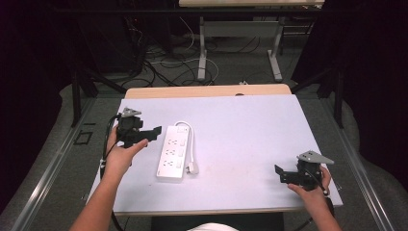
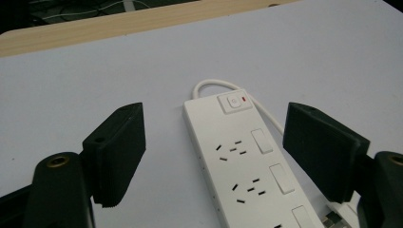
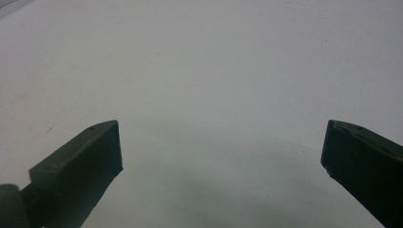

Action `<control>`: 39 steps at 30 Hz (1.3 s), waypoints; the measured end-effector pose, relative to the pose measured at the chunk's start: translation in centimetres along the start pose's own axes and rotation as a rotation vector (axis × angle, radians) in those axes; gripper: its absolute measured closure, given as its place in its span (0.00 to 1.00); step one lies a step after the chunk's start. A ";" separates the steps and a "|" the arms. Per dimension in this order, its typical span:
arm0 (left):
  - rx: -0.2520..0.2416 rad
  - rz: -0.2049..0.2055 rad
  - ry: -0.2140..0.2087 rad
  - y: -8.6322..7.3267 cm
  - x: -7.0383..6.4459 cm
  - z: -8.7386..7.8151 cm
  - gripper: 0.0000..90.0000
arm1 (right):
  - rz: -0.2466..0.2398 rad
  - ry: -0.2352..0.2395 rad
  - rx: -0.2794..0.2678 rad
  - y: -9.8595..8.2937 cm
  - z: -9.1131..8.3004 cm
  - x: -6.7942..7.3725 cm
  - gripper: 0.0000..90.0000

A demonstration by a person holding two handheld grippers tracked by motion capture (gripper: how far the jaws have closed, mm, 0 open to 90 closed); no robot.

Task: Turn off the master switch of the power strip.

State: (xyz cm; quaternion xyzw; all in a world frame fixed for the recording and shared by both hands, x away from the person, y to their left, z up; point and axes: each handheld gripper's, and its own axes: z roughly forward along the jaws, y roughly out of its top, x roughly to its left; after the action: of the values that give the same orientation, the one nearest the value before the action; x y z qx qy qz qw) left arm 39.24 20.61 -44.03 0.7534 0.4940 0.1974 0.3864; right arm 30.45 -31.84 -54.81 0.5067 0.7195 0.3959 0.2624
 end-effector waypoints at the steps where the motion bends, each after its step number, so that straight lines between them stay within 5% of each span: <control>1: 0.004 0.008 -0.004 0.2 -0.1 0.1 0.25 | 0.001 -0.001 0.000 0.0 0.0 0.0 0.00; 14: 0.028 0.049 -0.011 2.3 -1.6 2.0 0.25 | 0.002 0.004 -0.001 0.0 0.1 0.0 0.00; 21: 0.076 0.031 -0.036 3.2 -2.4 3.1 0.25 | 0.007 0.004 0.001 -0.1 0.1 -0.1 0.00; 39: 0.158 -0.106 -0.072 4.9 -3.8 6.0 0.35 | 0.003 0.009 0.005 -0.1 0.2 -0.3 0.00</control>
State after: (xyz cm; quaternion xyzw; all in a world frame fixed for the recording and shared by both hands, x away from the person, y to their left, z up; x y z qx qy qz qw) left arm 44.58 13.85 -43.66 0.7608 0.5332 0.1101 0.3533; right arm 30.60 -32.06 -55.02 0.5068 0.7207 0.3969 0.2573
